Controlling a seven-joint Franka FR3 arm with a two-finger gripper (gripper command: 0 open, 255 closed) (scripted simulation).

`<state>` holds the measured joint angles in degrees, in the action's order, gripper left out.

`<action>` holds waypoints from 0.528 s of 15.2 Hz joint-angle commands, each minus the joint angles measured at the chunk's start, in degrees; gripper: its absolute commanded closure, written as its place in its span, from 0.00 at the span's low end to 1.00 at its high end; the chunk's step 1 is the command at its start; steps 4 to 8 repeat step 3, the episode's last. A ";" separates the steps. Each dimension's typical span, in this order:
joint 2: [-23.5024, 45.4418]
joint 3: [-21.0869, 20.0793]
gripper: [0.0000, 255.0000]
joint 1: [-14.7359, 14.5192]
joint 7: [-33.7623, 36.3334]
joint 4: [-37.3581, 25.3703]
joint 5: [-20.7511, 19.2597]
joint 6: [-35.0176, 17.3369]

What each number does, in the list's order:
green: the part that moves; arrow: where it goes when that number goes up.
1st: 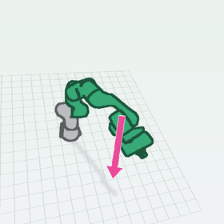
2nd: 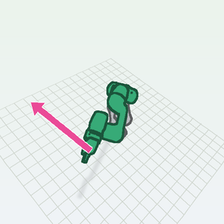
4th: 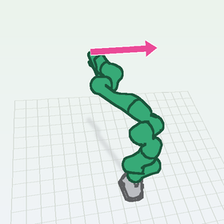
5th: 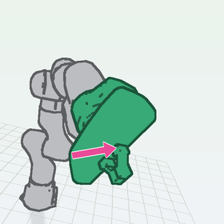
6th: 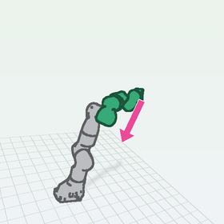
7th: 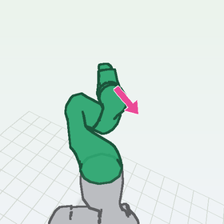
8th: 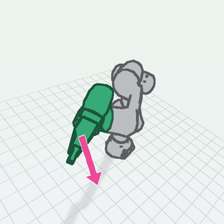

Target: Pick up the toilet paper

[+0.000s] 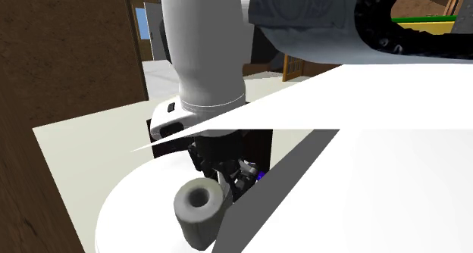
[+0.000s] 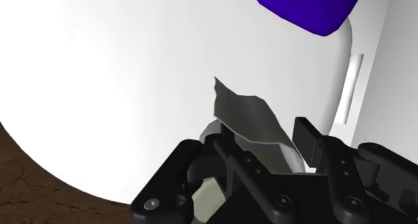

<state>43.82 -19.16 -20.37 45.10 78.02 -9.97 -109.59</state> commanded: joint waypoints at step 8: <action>-0.67 -0.16 1.00 -0.04 0.02 -0.61 0.18 1.21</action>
